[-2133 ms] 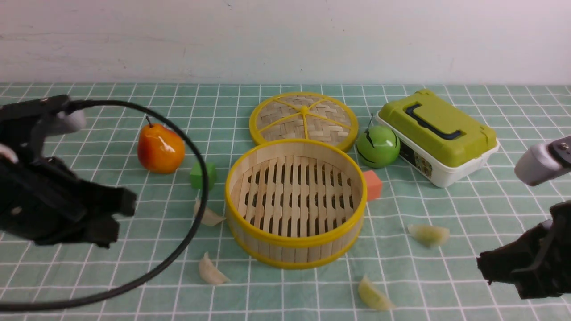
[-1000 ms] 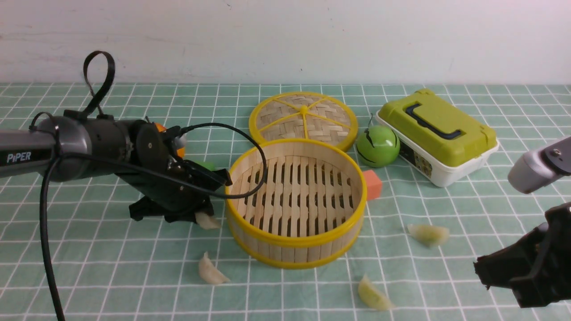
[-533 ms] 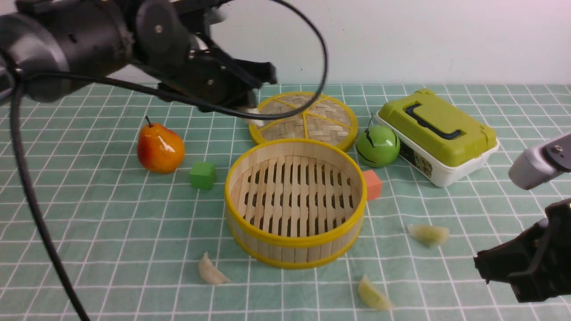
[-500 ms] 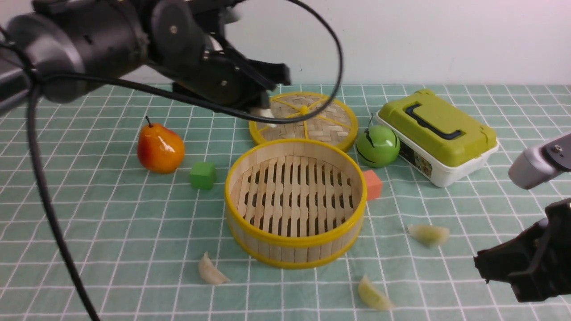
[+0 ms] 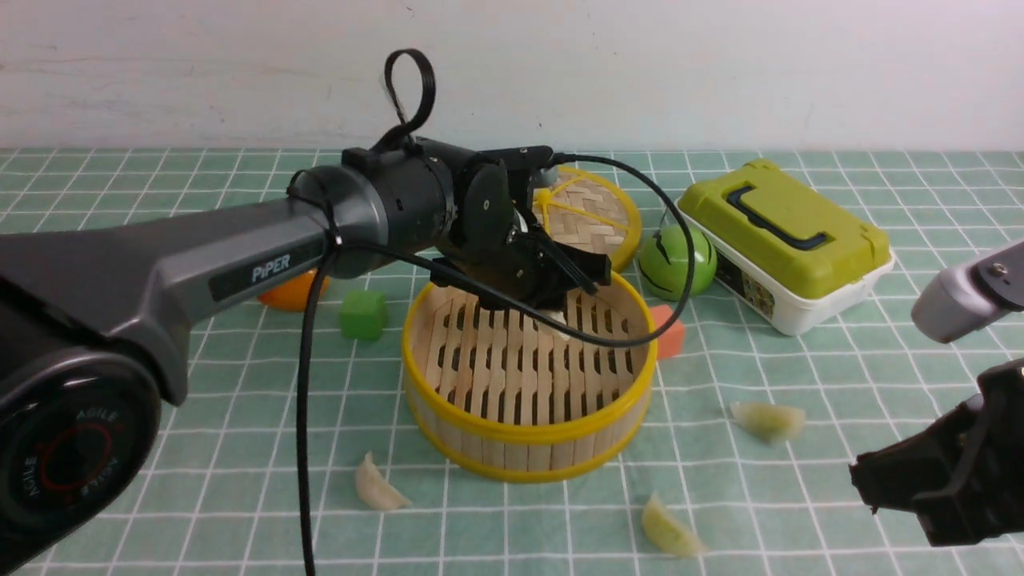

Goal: Put the dumplings into the steamer on the table with the blue tablecloth.
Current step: 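Place the dumpling into the bamboo steamer basket with the left gripper, then reach for and grasp a dumpling on the table with the left gripper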

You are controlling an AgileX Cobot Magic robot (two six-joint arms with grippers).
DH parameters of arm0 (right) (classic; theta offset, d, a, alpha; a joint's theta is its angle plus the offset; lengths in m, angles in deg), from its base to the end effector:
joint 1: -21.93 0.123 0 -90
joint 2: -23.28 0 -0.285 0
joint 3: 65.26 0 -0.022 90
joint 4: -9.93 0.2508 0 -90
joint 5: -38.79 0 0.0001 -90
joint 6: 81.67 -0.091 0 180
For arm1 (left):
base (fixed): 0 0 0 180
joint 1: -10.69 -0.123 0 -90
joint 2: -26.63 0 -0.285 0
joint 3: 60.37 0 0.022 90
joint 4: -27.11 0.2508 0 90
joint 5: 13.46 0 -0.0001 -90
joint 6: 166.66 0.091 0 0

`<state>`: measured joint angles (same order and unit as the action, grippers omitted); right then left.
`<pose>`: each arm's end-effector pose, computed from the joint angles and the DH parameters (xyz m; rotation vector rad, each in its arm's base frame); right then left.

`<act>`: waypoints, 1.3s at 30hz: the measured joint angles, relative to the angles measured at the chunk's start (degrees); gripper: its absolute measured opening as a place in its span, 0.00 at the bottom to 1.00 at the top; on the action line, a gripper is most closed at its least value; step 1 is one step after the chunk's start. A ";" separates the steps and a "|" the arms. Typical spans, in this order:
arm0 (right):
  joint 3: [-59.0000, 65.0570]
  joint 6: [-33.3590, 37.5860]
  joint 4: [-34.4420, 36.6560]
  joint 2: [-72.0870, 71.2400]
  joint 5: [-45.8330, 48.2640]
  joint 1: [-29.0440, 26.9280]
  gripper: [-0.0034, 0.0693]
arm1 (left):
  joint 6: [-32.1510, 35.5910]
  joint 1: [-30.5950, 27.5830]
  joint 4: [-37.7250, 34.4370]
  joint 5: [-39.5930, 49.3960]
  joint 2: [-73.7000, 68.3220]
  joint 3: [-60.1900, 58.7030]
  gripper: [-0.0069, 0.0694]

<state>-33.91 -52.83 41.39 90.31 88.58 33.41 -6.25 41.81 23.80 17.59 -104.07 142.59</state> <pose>0.1785 0.0733 0.3034 -0.5694 2.4108 0.5431 0.4192 -0.2563 0.2152 0.2013 2.4658 -0.4524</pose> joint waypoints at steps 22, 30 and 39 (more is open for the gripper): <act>0.00 0.00 0.69 0.00 -0.14 0.00 0.10 | -11.57 -3.86 16.55 22.68 37.90 -28.78 0.73; 0.00 0.00 2.60 0.00 -0.21 0.00 0.11 | -19.03 -4.57 7.35 1.73 35.51 -47.06 0.70; 0.00 0.00 2.60 0.00 -0.05 0.00 0.13 | -21.97 -4.57 5.47 -10.37 24.96 -47.58 0.70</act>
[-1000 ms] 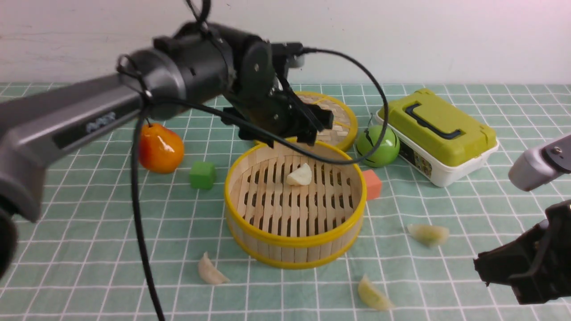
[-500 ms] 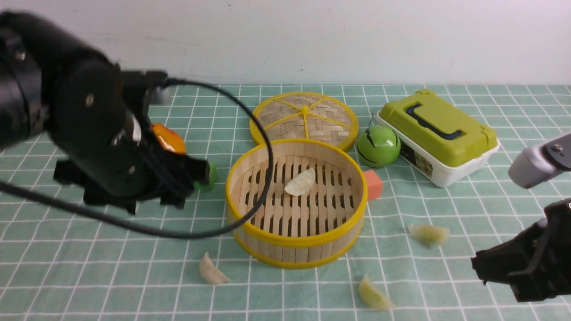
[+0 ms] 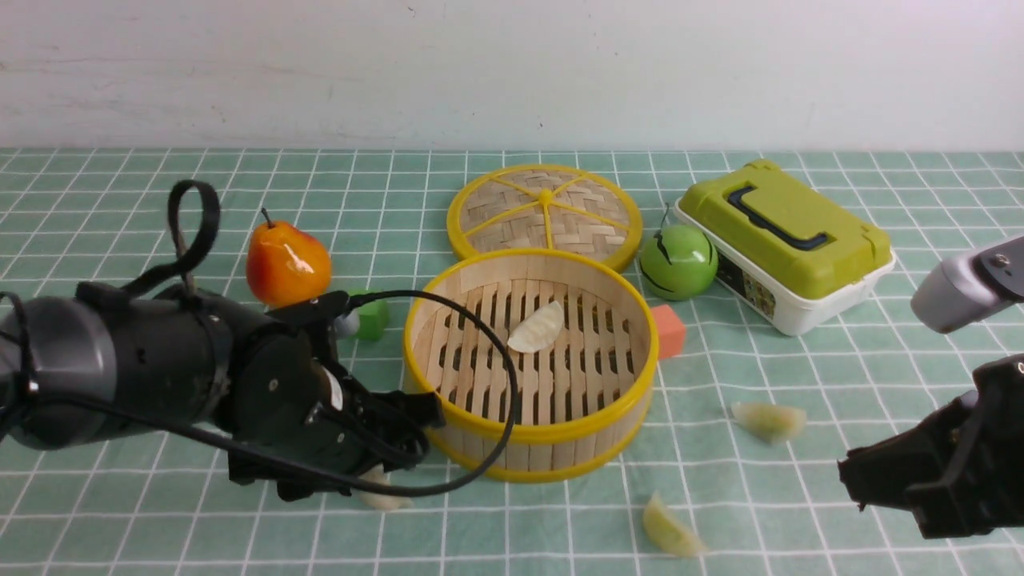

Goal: Put the dumplings into the steamer on the table with the blue tablecloth.
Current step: 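Reach for and grasp a dumpling on the table with the left gripper, then place the dumpling into the bamboo steamer basket with the left gripper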

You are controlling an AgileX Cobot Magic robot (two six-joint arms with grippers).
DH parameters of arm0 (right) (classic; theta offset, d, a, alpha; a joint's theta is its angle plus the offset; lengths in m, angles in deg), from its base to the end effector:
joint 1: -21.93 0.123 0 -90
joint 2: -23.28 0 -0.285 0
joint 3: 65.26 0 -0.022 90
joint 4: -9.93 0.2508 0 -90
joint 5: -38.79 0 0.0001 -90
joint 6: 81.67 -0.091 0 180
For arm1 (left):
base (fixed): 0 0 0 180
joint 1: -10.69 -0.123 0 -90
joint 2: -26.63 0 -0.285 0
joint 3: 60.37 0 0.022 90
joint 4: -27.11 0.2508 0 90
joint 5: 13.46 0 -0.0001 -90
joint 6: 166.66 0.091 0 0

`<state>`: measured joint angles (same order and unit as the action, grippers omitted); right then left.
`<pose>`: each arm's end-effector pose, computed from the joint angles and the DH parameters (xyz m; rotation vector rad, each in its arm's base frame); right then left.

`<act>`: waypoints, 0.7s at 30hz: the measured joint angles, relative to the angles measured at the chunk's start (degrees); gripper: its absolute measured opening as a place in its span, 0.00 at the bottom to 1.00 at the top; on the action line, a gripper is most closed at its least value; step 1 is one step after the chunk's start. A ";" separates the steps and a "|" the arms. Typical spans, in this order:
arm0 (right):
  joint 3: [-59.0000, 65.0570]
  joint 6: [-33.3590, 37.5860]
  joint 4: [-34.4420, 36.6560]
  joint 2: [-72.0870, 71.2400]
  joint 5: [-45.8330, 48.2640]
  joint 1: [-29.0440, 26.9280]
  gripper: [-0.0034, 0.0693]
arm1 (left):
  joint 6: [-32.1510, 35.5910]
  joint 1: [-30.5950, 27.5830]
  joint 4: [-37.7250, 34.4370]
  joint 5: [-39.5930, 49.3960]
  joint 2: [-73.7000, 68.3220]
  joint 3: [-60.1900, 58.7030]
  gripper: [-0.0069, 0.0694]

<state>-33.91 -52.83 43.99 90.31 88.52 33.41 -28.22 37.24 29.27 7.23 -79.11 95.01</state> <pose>0.1783 0.0759 0.3051 -0.5405 2.4014 0.5951 0.2927 -0.1449 0.1720 -0.3086 2.6698 -0.3635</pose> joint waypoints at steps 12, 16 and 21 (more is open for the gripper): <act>0.00 0.00 0.00 0.00 0.06 0.00 0.15 | 5.94 0.00 0.09 5.87 1.25 2.50 0.28; 0.00 0.00 0.00 0.00 0.06 0.00 0.15 | 11.87 0.00 -0.46 11.38 5.70 11.65 0.28; 0.00 0.00 0.00 0.00 -0.05 0.00 0.15 | 16.87 0.00 -1.74 14.84 3.89 25.45 0.28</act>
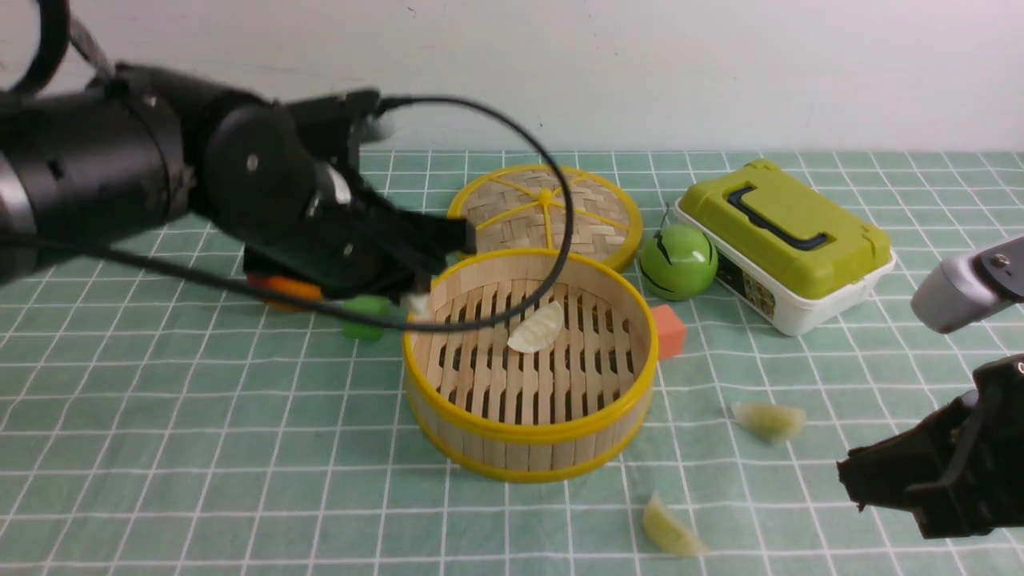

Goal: Put the dumplings into the steamer on the table with the blue tablecloth.
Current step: 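Place the dumpling into the bamboo steamer basket with the left gripper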

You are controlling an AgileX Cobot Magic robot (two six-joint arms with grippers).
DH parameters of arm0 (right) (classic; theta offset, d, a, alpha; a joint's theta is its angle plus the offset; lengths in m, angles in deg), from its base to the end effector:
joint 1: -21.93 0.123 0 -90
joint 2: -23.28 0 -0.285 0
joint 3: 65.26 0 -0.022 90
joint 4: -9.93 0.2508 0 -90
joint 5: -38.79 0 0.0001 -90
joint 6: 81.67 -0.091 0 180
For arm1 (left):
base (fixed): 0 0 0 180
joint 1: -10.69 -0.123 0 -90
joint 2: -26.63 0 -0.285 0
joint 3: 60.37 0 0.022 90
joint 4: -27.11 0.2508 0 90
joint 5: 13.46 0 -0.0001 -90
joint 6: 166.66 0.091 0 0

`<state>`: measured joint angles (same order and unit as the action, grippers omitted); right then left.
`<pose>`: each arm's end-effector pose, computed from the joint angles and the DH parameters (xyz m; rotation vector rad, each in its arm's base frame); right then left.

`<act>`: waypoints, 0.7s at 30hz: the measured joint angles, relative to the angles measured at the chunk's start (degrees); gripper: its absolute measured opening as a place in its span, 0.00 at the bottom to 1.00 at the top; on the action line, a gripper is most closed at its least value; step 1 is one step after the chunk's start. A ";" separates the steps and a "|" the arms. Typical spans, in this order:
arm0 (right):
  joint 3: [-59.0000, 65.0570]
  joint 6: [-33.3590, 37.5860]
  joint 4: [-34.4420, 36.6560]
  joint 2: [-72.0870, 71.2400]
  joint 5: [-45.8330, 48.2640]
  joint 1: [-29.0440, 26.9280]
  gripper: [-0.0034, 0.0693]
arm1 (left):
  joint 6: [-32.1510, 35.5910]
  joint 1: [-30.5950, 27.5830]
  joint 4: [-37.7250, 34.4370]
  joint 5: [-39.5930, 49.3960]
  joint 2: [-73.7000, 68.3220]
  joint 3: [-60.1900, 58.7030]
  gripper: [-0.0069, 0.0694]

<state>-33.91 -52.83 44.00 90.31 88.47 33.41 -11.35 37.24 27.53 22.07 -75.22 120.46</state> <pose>0.1784 0.0759 0.3051 -0.5399 2.4007 0.5949 0.3324 -0.1657 0.3094 0.0445 2.4233 -0.4103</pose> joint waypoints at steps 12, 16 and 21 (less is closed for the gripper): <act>0.00 0.00 0.00 0.00 -0.05 0.00 0.17 | 2.28 0.00 -1.98 5.75 -25.35 21.55 0.28; 0.00 0.00 0.00 0.00 -0.05 0.00 0.17 | 2.28 0.00 -2.17 5.42 -28.65 22.91 0.36; 0.00 0.00 0.00 0.00 0.35 0.00 0.18 | 2.28 0.00 -2.29 5.65 -29.31 23.03 0.60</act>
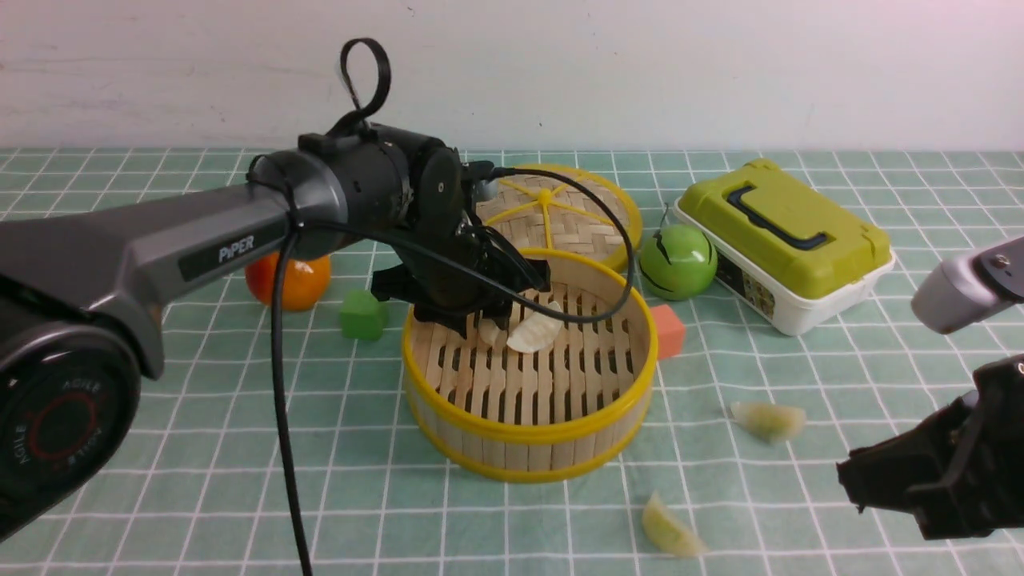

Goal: Put the dumplings into the steamer on the table with the blue tablecloth.
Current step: 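Place the dumpling into the bamboo steamer basket with the left gripper, then reach for and grasp a dumpling lying on the table beside the steamer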

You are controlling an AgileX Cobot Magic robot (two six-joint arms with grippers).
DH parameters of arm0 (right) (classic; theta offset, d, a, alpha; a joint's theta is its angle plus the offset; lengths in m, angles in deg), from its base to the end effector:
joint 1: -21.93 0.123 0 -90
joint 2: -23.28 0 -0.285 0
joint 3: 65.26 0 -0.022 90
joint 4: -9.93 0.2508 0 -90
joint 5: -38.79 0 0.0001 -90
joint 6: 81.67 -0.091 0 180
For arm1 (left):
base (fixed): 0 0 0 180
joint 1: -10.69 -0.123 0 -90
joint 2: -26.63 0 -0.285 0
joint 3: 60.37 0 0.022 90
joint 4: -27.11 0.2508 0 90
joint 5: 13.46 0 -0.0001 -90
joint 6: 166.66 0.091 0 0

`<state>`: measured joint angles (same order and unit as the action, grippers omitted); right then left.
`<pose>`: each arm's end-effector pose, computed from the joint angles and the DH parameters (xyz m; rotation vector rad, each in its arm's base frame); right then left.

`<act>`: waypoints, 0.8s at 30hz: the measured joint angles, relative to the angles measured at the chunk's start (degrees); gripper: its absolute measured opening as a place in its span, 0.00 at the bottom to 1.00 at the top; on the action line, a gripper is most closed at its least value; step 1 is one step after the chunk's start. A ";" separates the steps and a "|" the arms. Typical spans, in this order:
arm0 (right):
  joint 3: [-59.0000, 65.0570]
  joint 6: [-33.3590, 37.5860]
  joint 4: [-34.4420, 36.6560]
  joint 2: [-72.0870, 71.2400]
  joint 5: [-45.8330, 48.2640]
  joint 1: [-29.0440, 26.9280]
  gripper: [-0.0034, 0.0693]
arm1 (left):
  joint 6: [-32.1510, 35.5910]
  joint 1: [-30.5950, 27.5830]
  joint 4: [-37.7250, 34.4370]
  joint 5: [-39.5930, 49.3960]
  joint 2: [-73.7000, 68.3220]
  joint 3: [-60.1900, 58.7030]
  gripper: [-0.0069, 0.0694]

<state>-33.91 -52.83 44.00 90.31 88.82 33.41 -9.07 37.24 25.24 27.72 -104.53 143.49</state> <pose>0.1779 0.0760 0.3049 -0.5434 2.4052 0.5978 0.4295 -0.2168 0.2064 0.0707 2.6307 -0.3418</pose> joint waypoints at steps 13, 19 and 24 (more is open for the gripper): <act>-10.83 0.00 -7.05 8.37 5.76 6.75 0.02 | 12.01 0.00 1.51 14.50 26.47 -4.14 0.37; -14.03 -1.92 -13.21 20.79 4.53 13.92 0.04 | 12.63 0.00 0.86 15.79 46.47 -22.58 0.07; -14.52 -3.90 -15.24 29.02 0.26 14.39 0.19 | 10.82 0.00 0.41 15.52 59.76 -39.71 0.07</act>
<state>-48.44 -56.73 28.75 119.33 89.08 47.80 1.75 37.24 25.64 43.24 -44.77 103.78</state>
